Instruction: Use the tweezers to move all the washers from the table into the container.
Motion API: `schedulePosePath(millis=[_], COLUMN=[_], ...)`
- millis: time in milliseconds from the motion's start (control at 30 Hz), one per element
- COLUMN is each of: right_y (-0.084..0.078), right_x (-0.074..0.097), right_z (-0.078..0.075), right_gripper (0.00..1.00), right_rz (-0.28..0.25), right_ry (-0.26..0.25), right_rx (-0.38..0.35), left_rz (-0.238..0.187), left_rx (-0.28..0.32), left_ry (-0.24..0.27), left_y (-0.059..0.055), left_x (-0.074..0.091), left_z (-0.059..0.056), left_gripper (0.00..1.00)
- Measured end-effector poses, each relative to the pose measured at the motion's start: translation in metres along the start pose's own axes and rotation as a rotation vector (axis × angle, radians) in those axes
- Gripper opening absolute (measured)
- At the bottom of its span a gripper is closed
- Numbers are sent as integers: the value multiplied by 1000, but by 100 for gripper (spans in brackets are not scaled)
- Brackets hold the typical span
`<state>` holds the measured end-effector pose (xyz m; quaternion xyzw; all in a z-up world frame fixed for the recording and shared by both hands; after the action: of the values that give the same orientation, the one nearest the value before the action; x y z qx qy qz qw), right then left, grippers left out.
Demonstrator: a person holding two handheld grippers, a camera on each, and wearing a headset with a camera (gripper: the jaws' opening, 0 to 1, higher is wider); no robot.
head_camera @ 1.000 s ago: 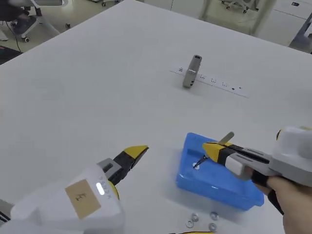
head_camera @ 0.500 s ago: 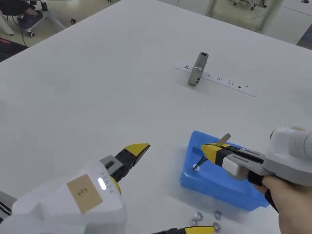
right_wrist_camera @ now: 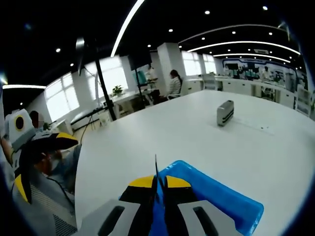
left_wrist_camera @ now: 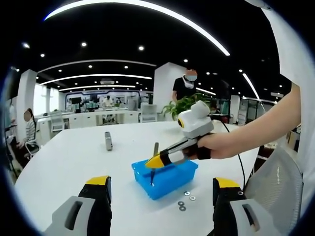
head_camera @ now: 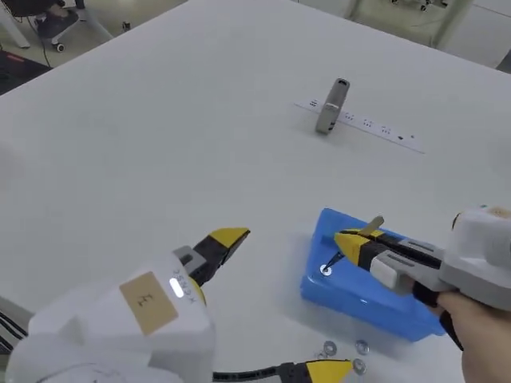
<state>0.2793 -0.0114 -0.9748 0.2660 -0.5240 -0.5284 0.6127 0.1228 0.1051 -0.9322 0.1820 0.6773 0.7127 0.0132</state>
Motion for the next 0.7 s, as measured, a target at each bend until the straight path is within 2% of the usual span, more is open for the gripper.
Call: schedulePosePath(millis=[467,700], right_y=[23,19], right_x=[38,55], right_z=[28,43], right_gripper=[3,3], right_rz=[-122,-140], right_ry=[-2,-15], right_rx=[18,7], left_rz=[2,6], left_rx=[4,-3], left_ry=[-2,-13], left_y=[0,-1], left_x=[-1,-1], left_z=[0,-2], left_gripper=[85,85])
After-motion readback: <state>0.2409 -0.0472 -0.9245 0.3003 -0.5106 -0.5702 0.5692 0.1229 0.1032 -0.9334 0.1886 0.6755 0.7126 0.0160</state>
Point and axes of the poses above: the centre of the closed fingertips' face, and the gripper's own axes: x roughly backward along the fingers, z roughly to its left, y roughly out of its top, the point moved 7 cm from there along x, roughly backward along the fingers, and after that the axes turned 15 degrees about y, right-handed, at the moved point
